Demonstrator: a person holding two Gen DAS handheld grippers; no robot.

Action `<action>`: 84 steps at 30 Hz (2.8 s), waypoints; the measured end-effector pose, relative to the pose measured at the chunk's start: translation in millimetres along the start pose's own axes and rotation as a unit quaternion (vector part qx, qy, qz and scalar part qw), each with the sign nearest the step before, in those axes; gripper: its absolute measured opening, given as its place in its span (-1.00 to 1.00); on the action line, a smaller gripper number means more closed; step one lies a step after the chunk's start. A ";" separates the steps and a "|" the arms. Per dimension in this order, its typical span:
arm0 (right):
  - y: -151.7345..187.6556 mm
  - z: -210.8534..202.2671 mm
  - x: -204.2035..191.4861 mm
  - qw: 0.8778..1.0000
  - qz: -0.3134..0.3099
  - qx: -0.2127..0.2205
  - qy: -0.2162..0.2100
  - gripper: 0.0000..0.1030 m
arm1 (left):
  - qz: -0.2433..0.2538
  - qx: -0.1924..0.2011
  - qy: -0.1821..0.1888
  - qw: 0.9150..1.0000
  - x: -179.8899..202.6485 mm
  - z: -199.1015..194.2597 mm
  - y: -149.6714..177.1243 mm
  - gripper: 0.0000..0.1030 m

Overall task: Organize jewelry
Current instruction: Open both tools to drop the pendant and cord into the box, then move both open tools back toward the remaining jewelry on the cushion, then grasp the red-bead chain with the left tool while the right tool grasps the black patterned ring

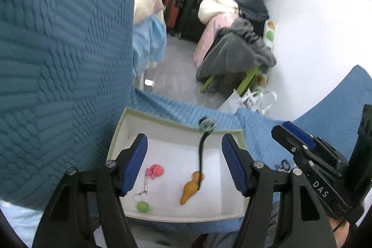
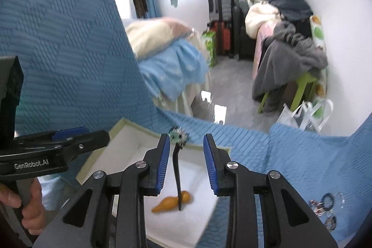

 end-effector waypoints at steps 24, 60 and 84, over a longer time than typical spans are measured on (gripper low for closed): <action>-23.1 -148.2 51.7 0.993 -0.013 0.106 0.042 -0.40 | 0.098 0.106 0.035 0.989 138.8 -98.9 -19.1 0.30; 148.5 -158.4 277.5 0.976 0.125 0.056 0.169 -0.42 | 0.164 -0.059 0.158 0.972 292.3 76.8 109.7 0.29; 202.4 -44.7 362.3 0.969 0.175 -0.077 0.155 -0.60 | 0.129 -0.154 0.143 0.969 313.2 222.7 144.8 -0.36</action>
Point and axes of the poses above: each gripper's, at about its wrist camera, not at the fingertips, and z roughly the way its jaws point, x to its right, y to its underside, the point moved 6 cm from there along z, roughly the way its jaws point, and after that the axes turned 6 degrees about z, right-handed, at the moved point
